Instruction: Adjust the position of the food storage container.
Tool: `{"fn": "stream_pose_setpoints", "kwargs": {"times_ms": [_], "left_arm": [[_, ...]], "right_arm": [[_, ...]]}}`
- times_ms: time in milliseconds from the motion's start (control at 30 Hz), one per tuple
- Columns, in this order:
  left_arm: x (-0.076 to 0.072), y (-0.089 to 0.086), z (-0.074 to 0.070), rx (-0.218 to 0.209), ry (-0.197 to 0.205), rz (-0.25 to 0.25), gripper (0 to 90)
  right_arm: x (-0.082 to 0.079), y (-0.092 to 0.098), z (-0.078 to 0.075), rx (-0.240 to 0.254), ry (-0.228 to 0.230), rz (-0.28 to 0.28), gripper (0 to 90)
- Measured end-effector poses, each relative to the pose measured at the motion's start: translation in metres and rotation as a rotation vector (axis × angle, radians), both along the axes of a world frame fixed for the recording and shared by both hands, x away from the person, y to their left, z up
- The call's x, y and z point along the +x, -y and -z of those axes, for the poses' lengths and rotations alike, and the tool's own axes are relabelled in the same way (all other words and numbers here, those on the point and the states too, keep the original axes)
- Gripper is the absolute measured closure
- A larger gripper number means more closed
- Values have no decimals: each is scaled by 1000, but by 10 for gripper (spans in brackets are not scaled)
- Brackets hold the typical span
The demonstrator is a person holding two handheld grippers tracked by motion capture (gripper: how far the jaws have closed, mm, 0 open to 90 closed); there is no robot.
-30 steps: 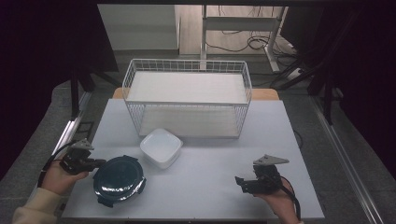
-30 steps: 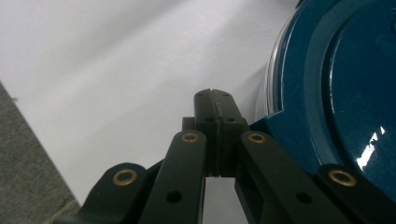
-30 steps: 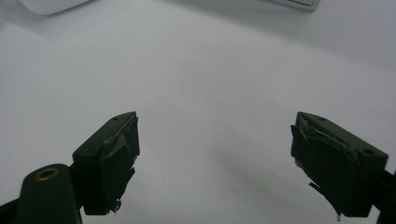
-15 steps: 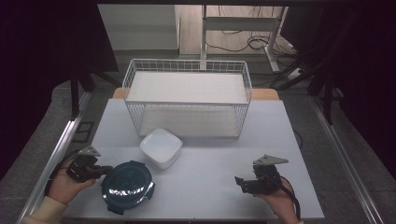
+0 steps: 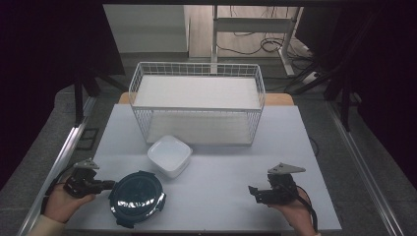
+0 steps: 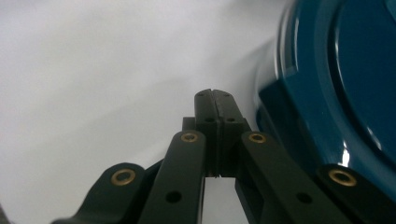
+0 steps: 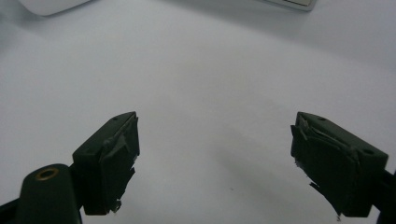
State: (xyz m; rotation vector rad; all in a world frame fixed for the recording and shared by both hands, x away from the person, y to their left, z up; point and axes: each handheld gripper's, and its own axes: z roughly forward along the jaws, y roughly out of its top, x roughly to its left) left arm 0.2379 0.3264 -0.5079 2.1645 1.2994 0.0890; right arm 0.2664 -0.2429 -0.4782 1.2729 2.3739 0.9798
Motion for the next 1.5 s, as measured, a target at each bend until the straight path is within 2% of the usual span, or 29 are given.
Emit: {"fn": "stream_pose_setpoints", "kwargs": {"times_ms": [100, 167, 267, 600, 933, 1300, 1400, 1500], "left_arm": [[-4, -1, 2, -24, -5, 11, 900], [-7, 1, 2, -67, -5, 26, 899], [-8, 4, 2, -54, -11, 21, 900], [-11, 9, 3, -66, -22, 1, 900], [-22, 32, 3, -88, -32, -18, 900], [-25, 49, 3, -95, -41, -32, 900], [-27, 57, 3, -88, -27, -21, 900], [-27, 56, 3, -96, -22, -19, 900]], "right_arm": [[0, 0, 0, 0, 0, 1, 151], [0, -1, 0, 1, 1, -1, 151], [0, -3, 0, -2, 0, -7, 151], [0, -2, 0, -1, -2, -1, 151], [0, -3, -1, -2, -3, -8, 151], [0, -5, 0, -2, -4, -15, 151], [0, -5, -1, -1, -7, -14, 151], [0, -5, -1, -2, -2, -17, 151]]}}
